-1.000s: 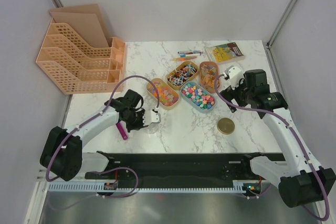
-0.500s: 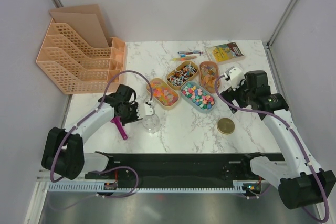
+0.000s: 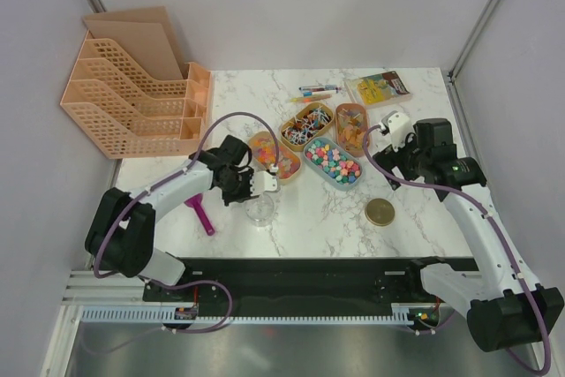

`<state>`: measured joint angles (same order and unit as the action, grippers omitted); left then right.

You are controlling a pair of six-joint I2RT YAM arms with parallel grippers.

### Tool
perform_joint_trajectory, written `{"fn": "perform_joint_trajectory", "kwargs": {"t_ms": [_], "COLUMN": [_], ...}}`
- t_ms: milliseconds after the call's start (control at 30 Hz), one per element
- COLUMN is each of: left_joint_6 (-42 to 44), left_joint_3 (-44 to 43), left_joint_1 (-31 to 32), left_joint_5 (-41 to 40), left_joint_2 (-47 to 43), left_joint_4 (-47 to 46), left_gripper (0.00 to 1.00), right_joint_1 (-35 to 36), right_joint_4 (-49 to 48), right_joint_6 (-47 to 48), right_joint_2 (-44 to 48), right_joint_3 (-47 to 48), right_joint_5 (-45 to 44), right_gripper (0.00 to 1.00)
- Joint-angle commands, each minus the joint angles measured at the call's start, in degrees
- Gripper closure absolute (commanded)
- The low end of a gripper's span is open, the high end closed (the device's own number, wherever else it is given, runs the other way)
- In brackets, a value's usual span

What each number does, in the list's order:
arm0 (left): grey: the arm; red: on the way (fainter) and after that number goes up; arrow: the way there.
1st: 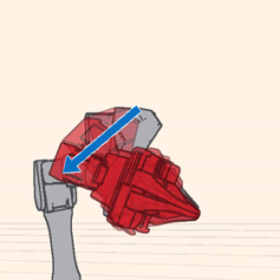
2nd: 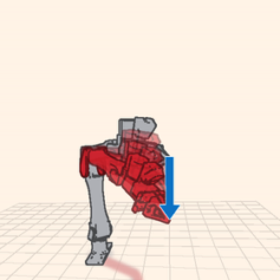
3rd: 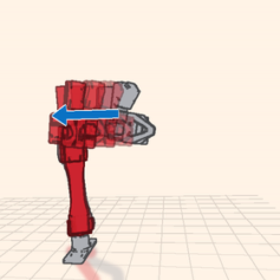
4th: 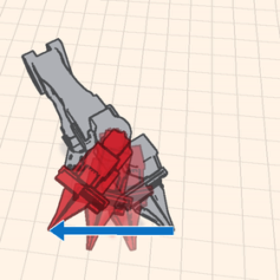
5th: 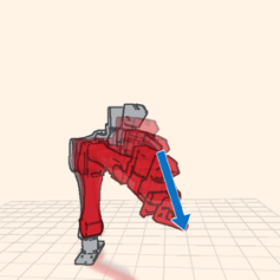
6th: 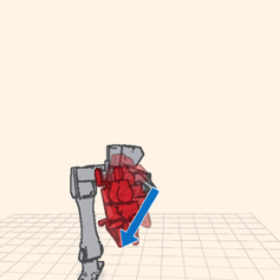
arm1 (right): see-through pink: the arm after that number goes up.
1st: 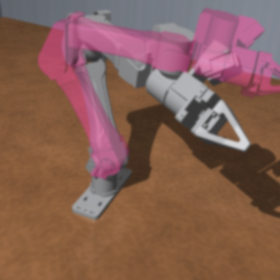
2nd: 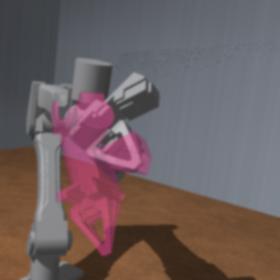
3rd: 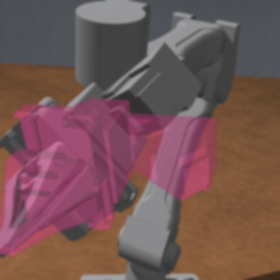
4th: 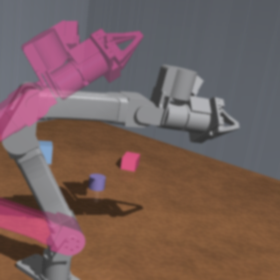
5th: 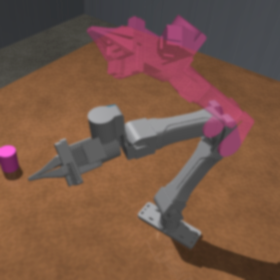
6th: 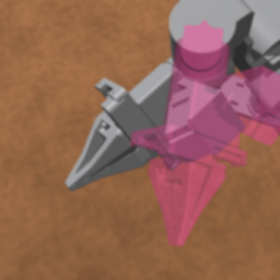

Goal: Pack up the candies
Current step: Move the packing bottle to the center of the board.

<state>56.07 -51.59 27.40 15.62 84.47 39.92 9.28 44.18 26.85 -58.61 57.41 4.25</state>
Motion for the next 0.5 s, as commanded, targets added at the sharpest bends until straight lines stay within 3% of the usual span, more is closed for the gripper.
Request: {"fn": "perform_joint_trajectory", "kwargs": {"t_ms": [0, 467], "left_joint_6": [-2.9, -11.6], "left_joint_3": [-1.93, -5.98], "left_joint_1": [3.09, 9.25], "left_joint_5": [1.87, 3.11], "left_joint_2": [-0.09, 2.9], "left_joint_4": [-0.11, -0.37], "left_gripper": [0.98, 0.98], "right_joint_1": [-0.49, -1.46], "right_joint_4": [-1.56, -2.08], "right_joint_6": [0.66, 0.66], "right_joint_2": [0.69, 1.39], "right_joint_3": [-0.54, -1.6], "right_joint_5": [0.14, 0.5], "right_gripper": [0.02, 0.02]}}
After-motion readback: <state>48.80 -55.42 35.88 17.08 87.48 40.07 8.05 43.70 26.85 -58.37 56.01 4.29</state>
